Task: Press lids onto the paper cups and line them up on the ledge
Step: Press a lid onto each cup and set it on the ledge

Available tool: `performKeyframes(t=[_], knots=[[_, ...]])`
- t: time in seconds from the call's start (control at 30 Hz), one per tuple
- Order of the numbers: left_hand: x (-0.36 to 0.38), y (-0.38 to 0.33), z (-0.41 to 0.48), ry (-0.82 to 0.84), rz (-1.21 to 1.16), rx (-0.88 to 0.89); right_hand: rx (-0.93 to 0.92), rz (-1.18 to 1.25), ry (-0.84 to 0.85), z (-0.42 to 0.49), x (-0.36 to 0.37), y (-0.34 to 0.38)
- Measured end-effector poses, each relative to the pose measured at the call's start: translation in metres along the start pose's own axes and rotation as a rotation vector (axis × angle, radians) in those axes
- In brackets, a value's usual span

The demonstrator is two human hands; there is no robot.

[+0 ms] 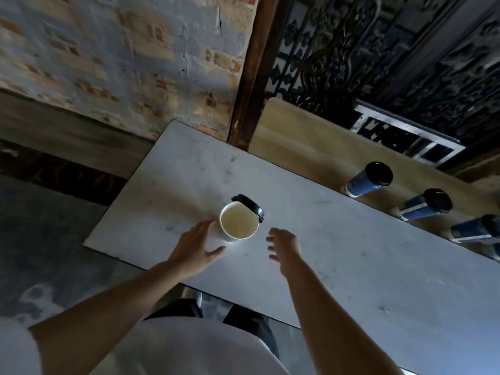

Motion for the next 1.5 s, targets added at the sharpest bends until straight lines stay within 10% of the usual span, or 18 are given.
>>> performKeyframes(t=[0.43,1.1,1.5], knots=[[-0.016,-0.041,0.019,-0.113,-0.469,0.113,-0.128,0.073,0.488,-0.013,0.019,0.089],[-0.008,-0.043,0.022,-0.081,-0.442,0.122,-0.996,-0.400,0.081,-0.074,0.015,0.103],[-0.006,-0.039,0.021,-0.037,-0.452,0.079,-0.992,-0.512,0.122,-0.072,0.024,0.083]])
Point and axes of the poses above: each hand's wrist, its own z-axis towards the middle knuckle, its own x-axis out of the palm, y = z × x, the point moved 7 cm from there along z, towards the middle knuckle, and after that the axes turned 1 degree about -z, right-handed, at the moved point
